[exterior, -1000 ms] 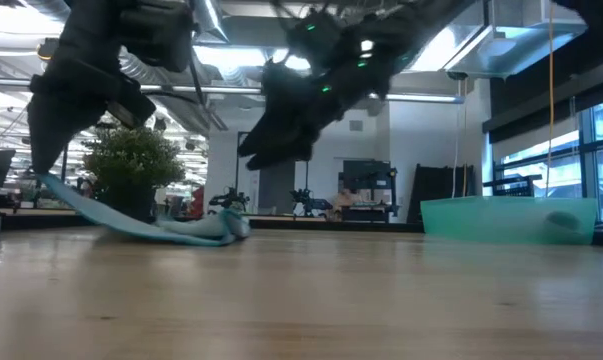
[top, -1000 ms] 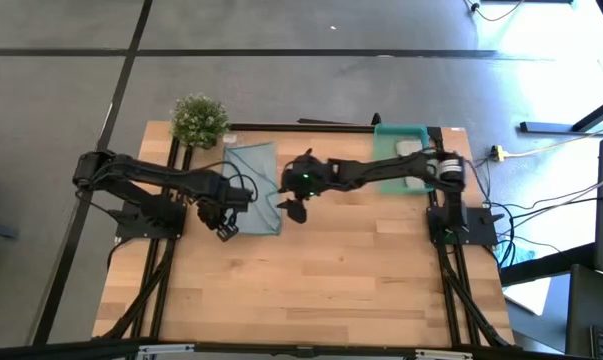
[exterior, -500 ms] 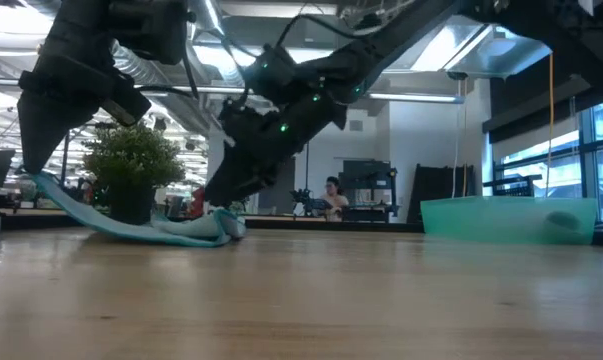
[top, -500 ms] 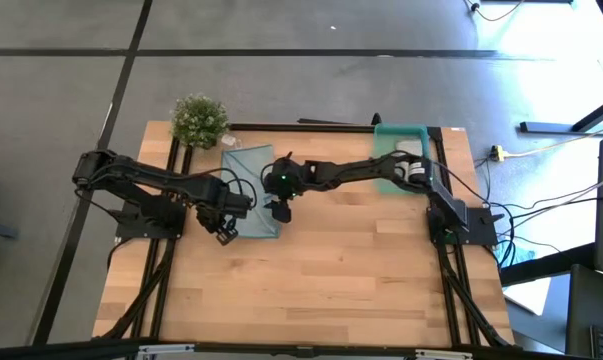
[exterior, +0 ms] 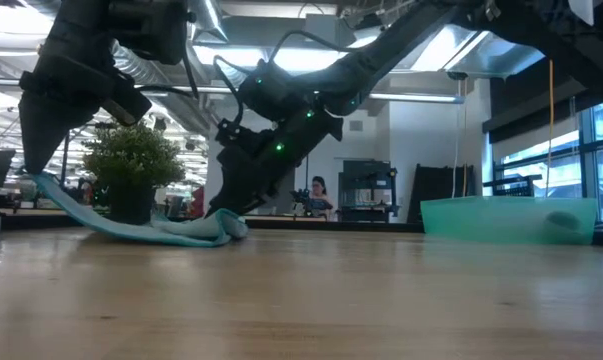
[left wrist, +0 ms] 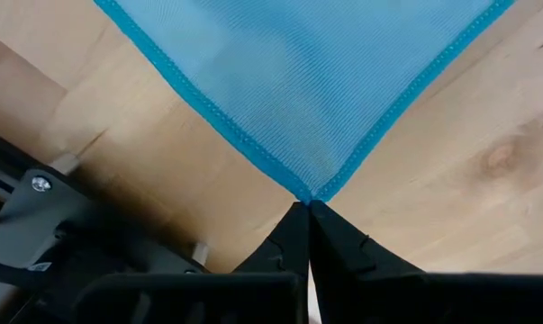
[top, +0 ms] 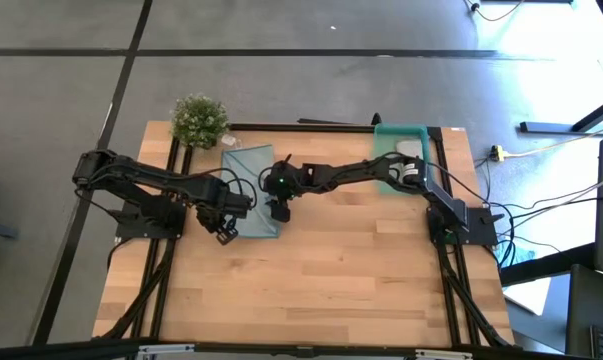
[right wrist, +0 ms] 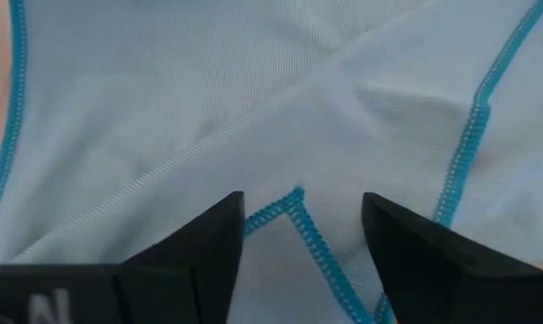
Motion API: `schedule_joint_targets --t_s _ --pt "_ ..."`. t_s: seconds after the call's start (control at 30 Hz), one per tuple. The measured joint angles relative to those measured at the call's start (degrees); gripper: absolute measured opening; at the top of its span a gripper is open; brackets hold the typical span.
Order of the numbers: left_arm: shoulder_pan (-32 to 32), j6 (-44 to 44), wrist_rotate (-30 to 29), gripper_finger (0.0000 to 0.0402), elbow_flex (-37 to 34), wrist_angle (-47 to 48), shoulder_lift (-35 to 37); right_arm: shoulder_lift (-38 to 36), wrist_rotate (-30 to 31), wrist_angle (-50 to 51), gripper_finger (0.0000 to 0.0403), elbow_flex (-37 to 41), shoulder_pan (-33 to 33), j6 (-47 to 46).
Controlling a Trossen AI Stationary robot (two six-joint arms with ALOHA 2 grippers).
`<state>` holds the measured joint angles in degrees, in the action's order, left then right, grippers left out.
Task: Roll microfiber towels into tight, uniform cylinder then place into a basket
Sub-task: Fold the blue towel
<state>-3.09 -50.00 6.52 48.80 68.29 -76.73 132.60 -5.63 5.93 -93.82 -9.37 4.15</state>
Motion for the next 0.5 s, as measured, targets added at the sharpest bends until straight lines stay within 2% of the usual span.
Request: schedule_joint_targets --t_s 0.5 --pt "0.00 0.07 -0.12 0.0000 0.02 0.01 0.00 -0.02 0.02 2.19 0.0049 0.02 0.00 0.56"
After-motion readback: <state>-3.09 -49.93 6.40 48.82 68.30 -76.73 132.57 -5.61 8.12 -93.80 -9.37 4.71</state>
